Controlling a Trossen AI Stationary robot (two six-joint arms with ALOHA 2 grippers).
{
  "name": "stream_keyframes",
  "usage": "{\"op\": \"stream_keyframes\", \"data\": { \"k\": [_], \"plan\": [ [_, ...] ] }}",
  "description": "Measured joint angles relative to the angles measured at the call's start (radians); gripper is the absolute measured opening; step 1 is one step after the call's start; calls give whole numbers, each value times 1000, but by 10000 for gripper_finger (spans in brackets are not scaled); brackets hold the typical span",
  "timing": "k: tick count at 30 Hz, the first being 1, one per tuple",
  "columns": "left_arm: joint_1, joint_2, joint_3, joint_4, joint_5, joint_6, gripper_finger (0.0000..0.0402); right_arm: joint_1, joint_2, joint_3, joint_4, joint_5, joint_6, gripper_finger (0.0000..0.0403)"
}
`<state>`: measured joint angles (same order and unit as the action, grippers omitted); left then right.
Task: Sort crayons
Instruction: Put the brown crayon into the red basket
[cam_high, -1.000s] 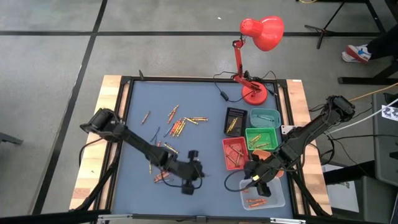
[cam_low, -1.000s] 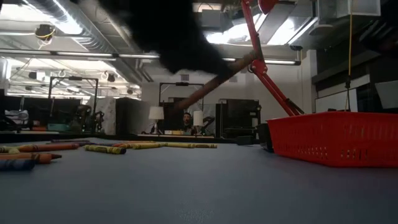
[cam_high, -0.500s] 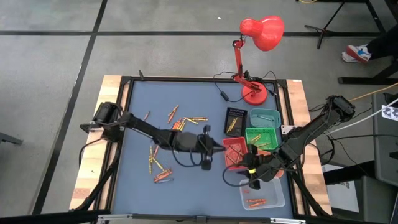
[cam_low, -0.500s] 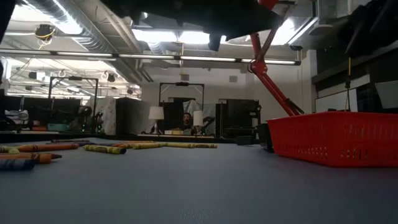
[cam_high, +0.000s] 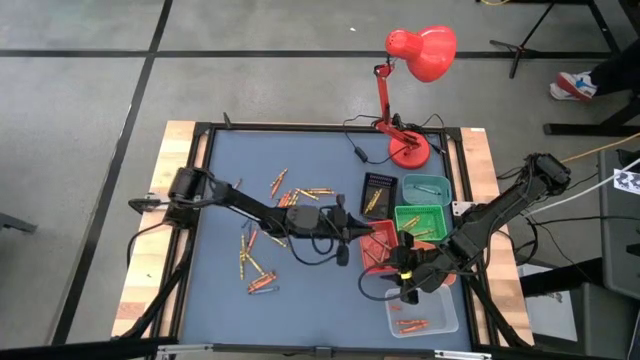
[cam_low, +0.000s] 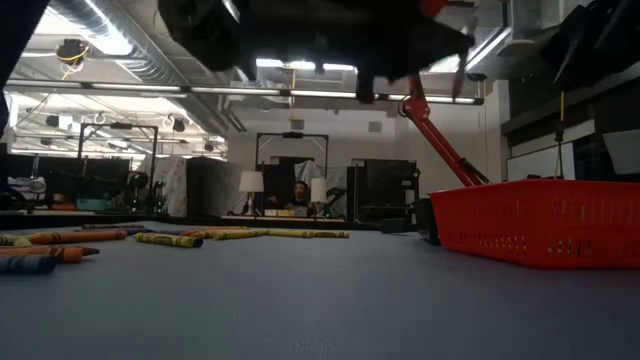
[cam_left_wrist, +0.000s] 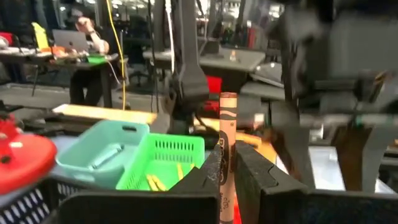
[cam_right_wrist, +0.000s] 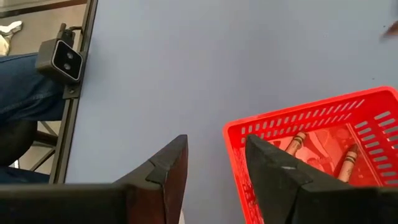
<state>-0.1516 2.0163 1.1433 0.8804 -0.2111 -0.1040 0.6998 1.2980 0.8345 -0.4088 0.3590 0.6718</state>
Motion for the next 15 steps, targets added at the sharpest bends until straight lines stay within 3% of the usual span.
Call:
{"op": "stream_keyframes", "data": {
  "k": [10,15],
  "plan": [
    [1,138,6,5,-7,-2,9,0,0,0,-1,0,0,159],
    [1,167,6,6,-8,-2,34,0,0,0,-1,0,0,159]
  ]
}}
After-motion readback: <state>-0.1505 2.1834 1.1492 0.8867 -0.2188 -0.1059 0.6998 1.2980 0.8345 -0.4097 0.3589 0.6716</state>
